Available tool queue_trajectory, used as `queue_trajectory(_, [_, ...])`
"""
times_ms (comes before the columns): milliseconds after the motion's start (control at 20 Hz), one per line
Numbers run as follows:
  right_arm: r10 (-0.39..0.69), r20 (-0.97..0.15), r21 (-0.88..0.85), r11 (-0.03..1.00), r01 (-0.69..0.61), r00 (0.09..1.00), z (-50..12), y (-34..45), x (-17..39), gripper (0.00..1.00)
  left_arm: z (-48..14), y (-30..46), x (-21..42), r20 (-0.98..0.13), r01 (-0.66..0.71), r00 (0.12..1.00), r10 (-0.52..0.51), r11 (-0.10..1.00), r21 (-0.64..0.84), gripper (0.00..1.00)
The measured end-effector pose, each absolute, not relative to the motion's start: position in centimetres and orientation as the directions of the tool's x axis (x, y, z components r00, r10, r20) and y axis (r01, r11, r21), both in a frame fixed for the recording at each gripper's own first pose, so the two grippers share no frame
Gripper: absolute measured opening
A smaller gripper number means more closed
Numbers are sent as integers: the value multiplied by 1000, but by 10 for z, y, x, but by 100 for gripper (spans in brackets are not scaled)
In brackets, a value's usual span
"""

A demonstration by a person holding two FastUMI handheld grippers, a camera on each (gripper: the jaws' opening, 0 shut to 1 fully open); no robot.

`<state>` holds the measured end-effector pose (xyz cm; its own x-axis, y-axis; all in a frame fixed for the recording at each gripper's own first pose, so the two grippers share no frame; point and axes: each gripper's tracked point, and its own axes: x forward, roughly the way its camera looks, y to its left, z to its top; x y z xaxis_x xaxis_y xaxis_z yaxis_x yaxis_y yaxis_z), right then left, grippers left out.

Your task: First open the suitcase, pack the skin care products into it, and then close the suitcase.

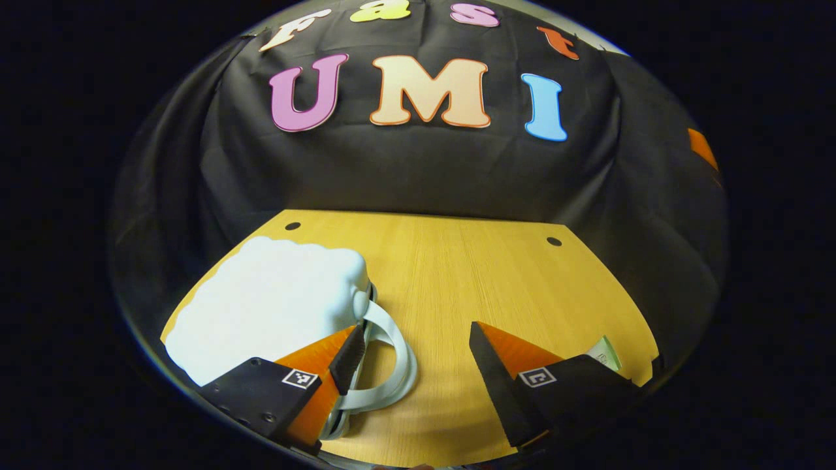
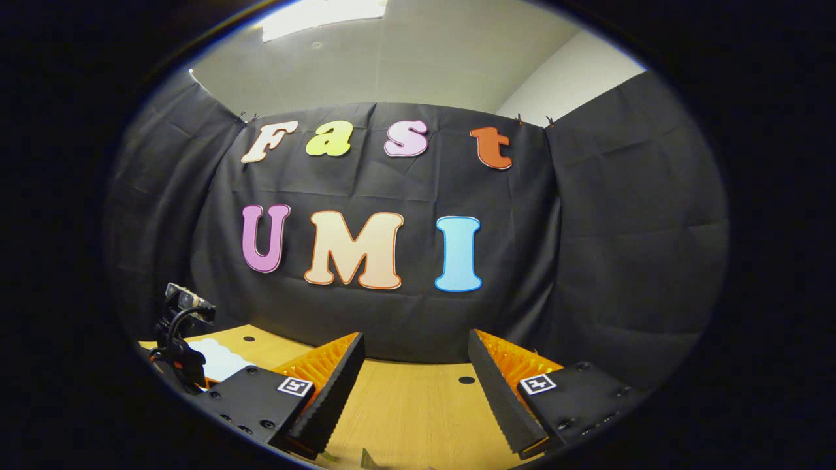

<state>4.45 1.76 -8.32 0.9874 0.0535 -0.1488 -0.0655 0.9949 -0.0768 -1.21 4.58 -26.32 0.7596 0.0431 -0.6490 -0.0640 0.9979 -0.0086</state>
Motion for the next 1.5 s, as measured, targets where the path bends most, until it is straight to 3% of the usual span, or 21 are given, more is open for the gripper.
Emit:
queue_trajectory(250, [12,-146,-117,993,-29,989,-75,6,41,98,-299,46,-14,-756,-53,655,20,998,-20,95])
queue_trajectory(500, [-2,-130,-146,989,-17,991,-69,1,36,98,-315,49,-8,-796,-49,606,11,999,-23,95])
queue_trajectory(750, [-19,-121,-153,988,0,992,-70,-5,34,98,-332,50,-6,-836,-73,549,12,997,-34,81])
queue_trajectory(900, [-29,-126,-149,989,9,992,-73,-11,34,98,-343,50,-8,-858,-80,513,14,996,-32,81])
queue_trajectory(1000, [-31,-128,-147,989,12,991,-75,-13,35,98,-350,48,-9,-871,-76,492,4,996,-38,73])
queue_trajectory(1150, [-28,-125,-145,989,10,992,-77,-14,35,98,-353,53,-7,-876,-57,481,34,998,7,45])
queue_trajectory(1300, [-23,-127,-137,991,5,992,-81,-15,35,99,-356,62,-10,-885,-66,461,67,997,41,28])
queue_trajectory(1400, [-24,-131,-130,992,7,991,-84,-18,33,99,-356,63,-10,-890,-71,452,61,997,33,10])
queue_trajectory(1500, [-25,-131,-117,993,9,991,-86,-20,35,99,-356,63,-11,-896,-53,441,56,998,37,5])
